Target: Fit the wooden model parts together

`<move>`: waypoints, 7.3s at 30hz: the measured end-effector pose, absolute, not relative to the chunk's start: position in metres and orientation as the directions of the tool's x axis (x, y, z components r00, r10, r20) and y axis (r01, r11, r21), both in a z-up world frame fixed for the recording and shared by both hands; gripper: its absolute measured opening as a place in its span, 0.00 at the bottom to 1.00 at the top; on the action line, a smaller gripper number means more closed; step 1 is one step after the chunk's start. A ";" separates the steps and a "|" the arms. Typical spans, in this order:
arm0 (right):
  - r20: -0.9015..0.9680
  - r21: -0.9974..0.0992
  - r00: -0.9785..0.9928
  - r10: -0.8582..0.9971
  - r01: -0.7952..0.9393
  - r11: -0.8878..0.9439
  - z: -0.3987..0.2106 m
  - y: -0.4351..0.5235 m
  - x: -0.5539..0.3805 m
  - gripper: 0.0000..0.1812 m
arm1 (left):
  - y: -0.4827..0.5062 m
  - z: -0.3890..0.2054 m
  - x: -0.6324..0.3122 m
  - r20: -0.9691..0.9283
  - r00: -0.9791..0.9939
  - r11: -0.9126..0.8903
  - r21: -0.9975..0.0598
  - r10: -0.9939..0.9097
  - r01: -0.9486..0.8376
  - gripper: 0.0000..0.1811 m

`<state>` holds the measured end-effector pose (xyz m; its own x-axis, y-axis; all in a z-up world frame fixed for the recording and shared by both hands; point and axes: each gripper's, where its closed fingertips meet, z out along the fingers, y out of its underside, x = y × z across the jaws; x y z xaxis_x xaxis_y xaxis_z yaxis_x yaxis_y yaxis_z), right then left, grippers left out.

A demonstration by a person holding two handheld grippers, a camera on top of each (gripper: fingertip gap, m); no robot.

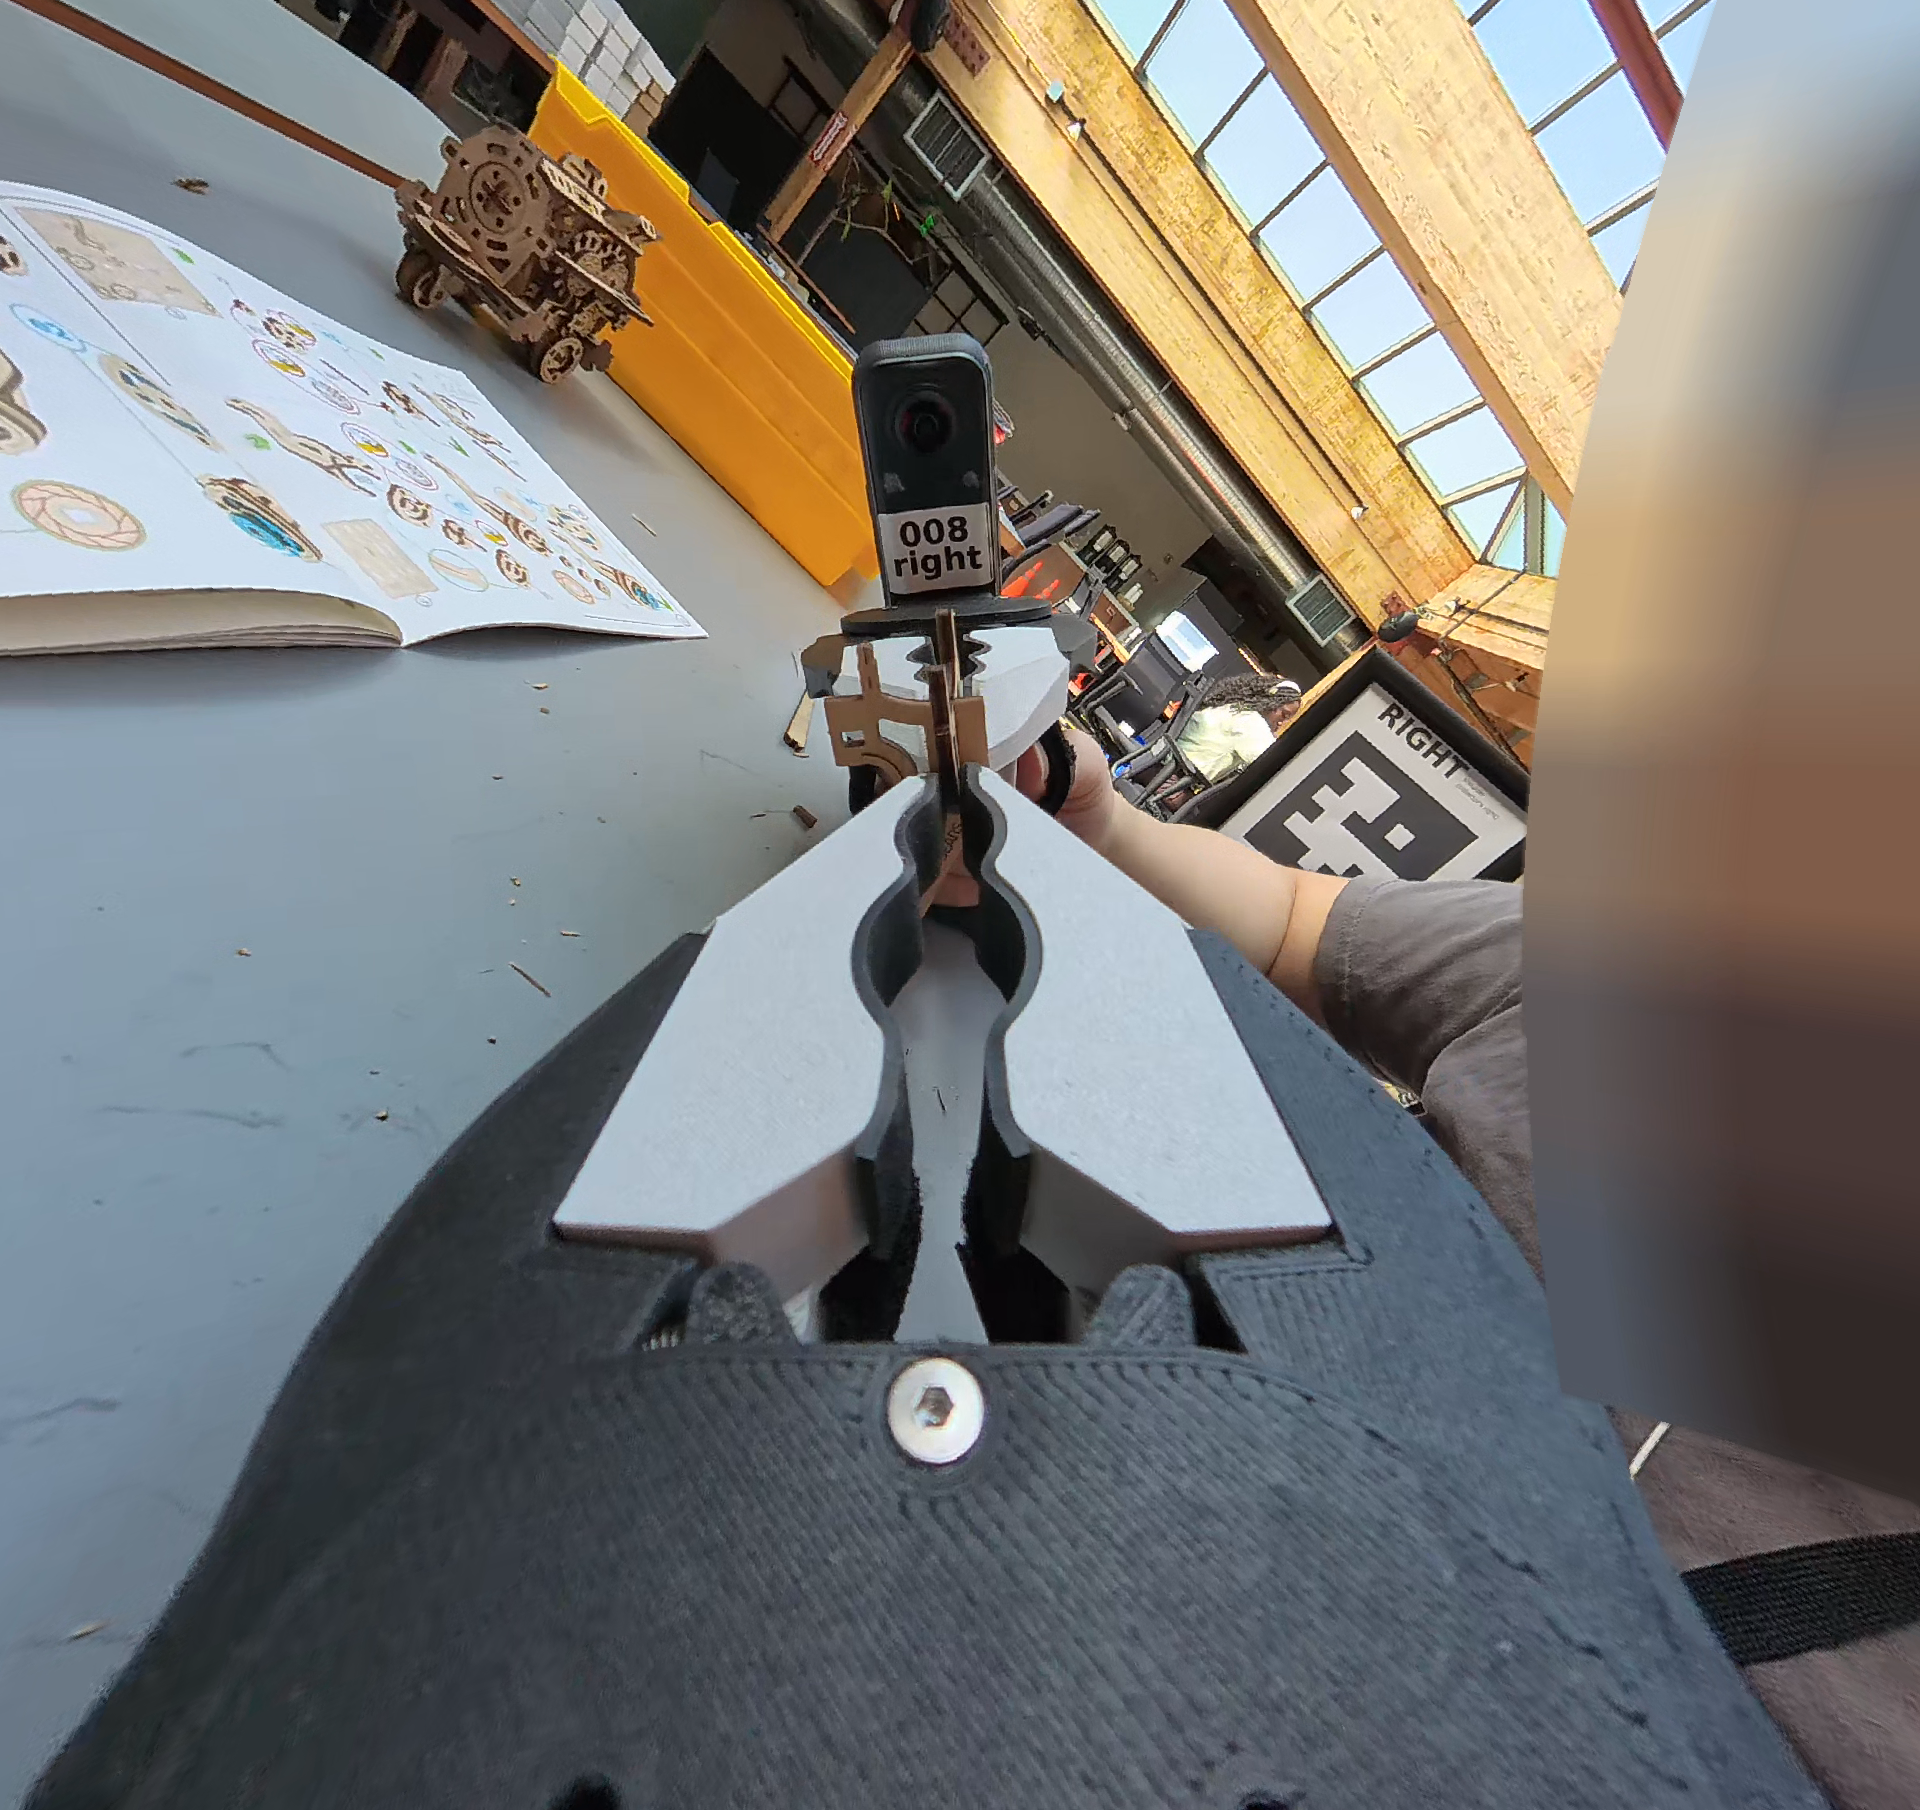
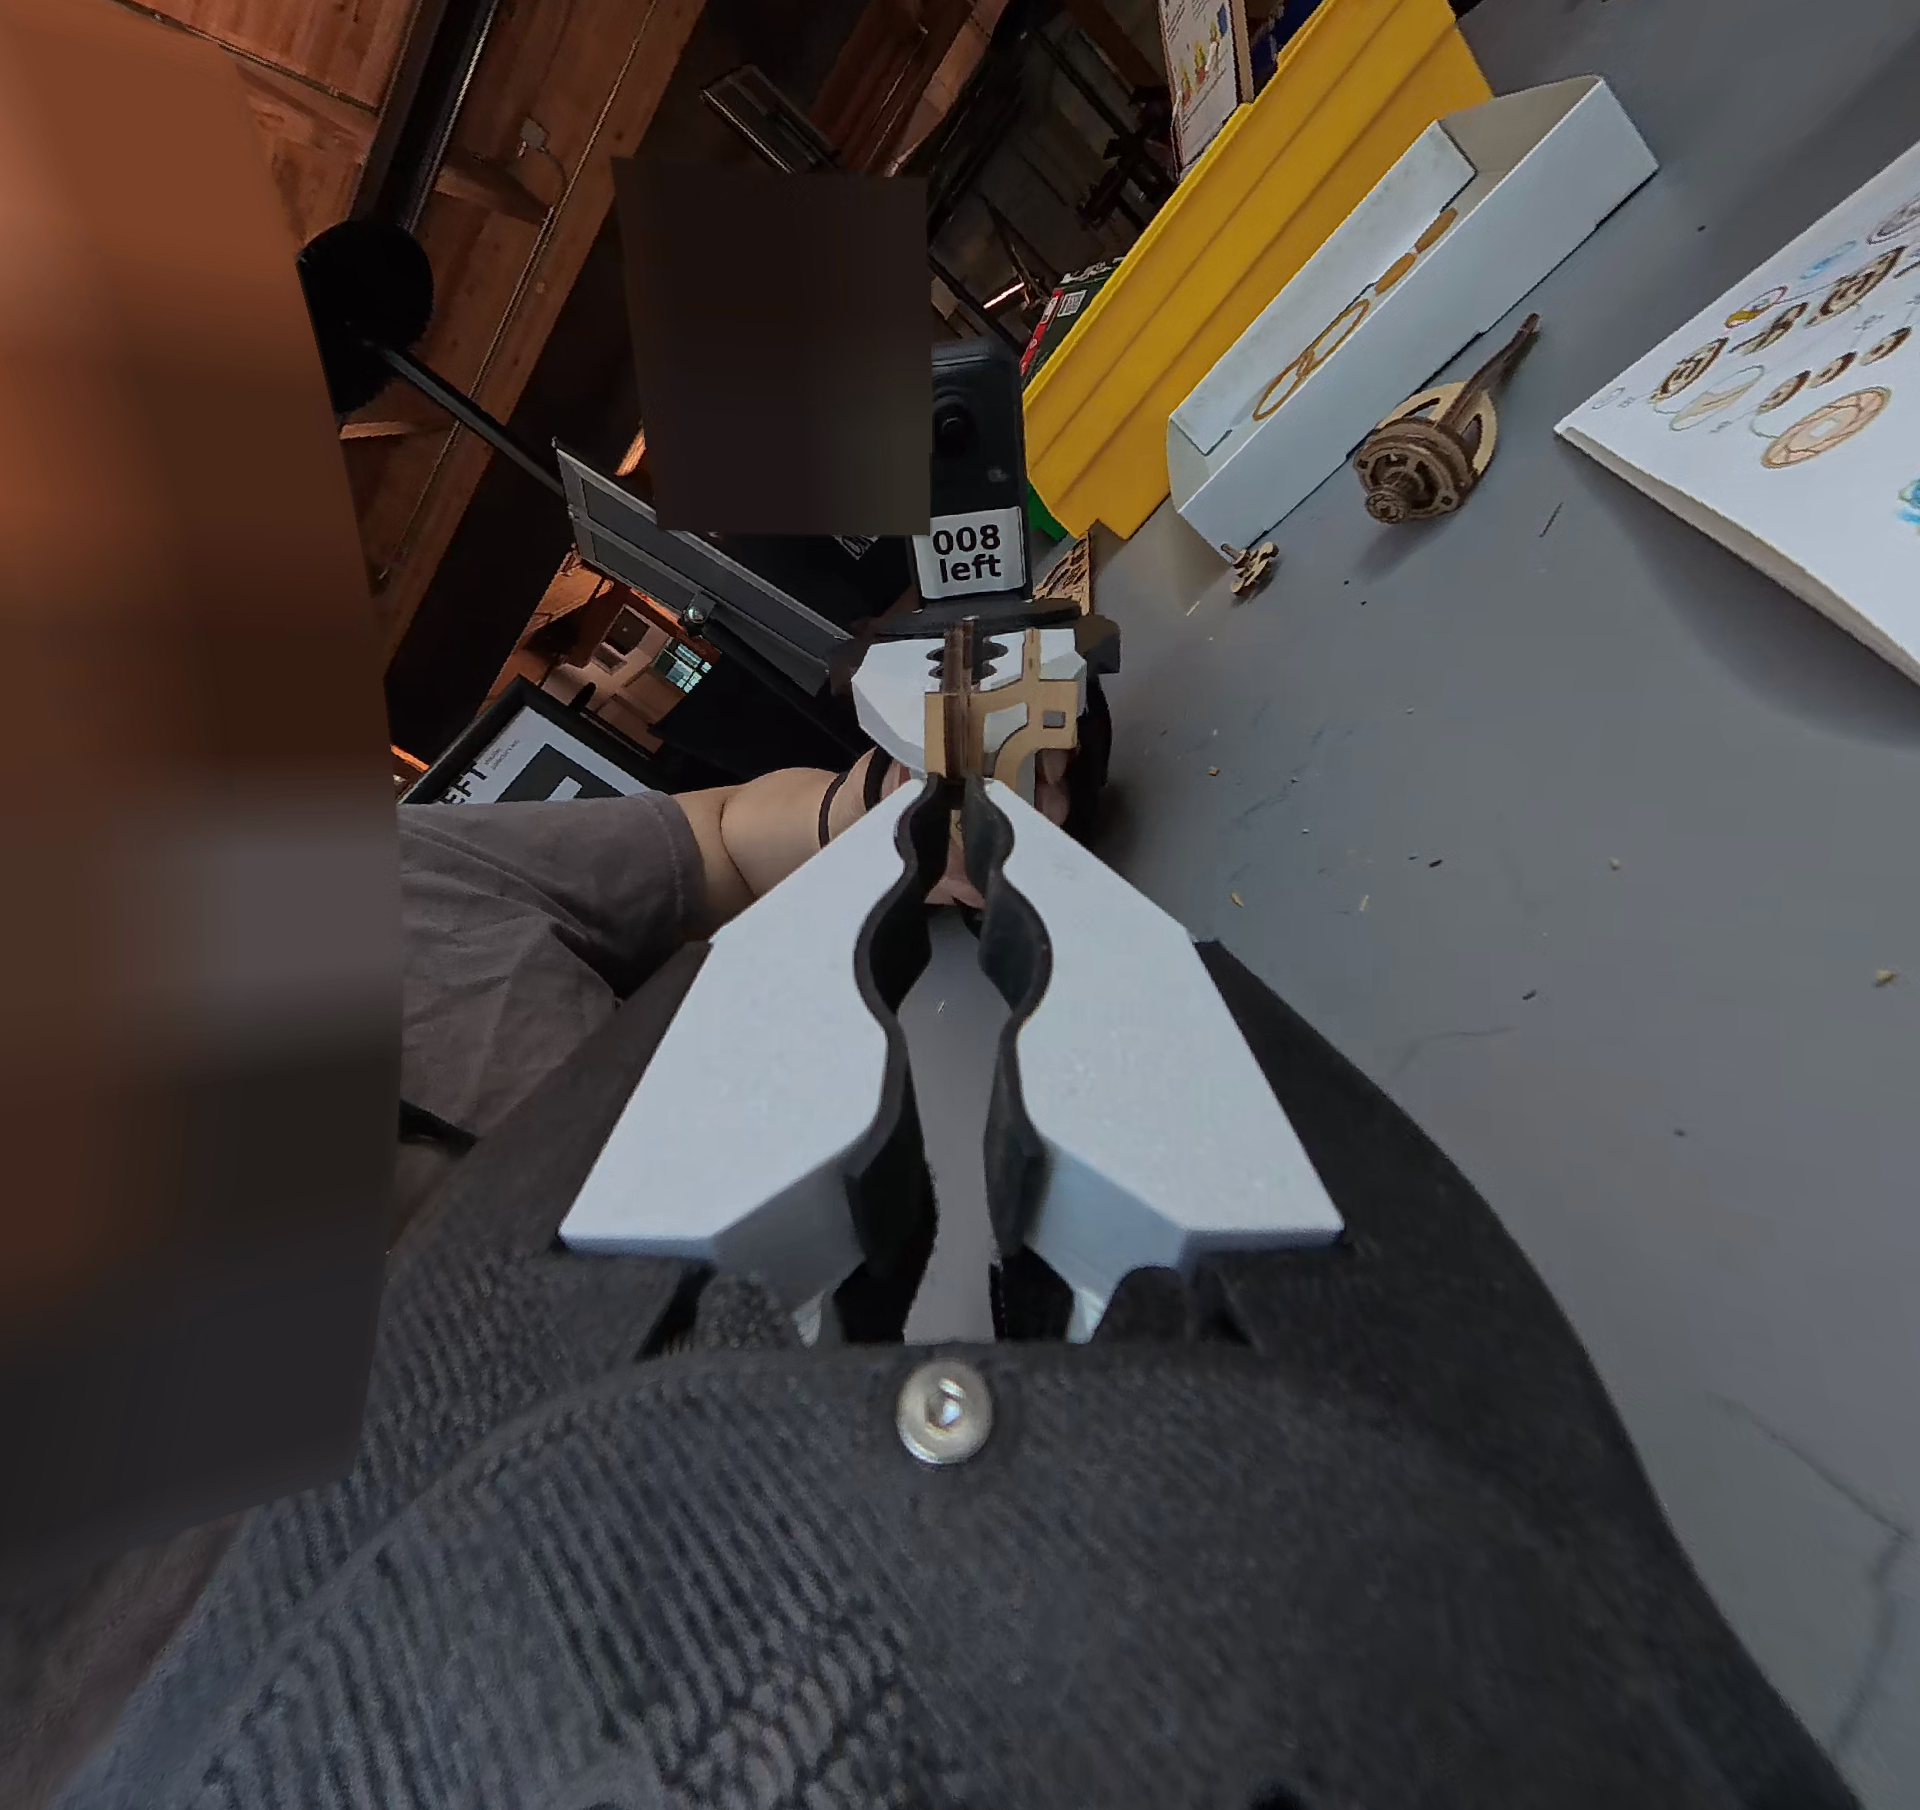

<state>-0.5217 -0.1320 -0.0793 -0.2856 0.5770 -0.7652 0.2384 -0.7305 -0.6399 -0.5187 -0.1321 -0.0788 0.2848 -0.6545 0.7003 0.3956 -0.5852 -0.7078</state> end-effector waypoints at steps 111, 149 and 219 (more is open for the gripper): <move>0.027 -0.910 0.016 1.000 0.413 0.018 -0.111 -0.142 -0.566 0.29 | -0.235 -0.040 -0.634 0.468 0.663 -0.265 -0.882 -0.584 0.389 0.17; 0.352 -0.921 0.472 0.808 0.328 0.210 -0.069 0.021 -0.379 0.00 | -0.108 -0.013 -0.624 0.158 0.806 -0.117 -0.987 -0.570 0.110 0.00; 0.165 -0.984 0.636 0.754 0.159 0.082 -0.053 -0.039 -0.388 0.08 | -0.268 -0.039 -0.642 0.152 0.876 -0.130 -0.986 -0.457 0.104 0.02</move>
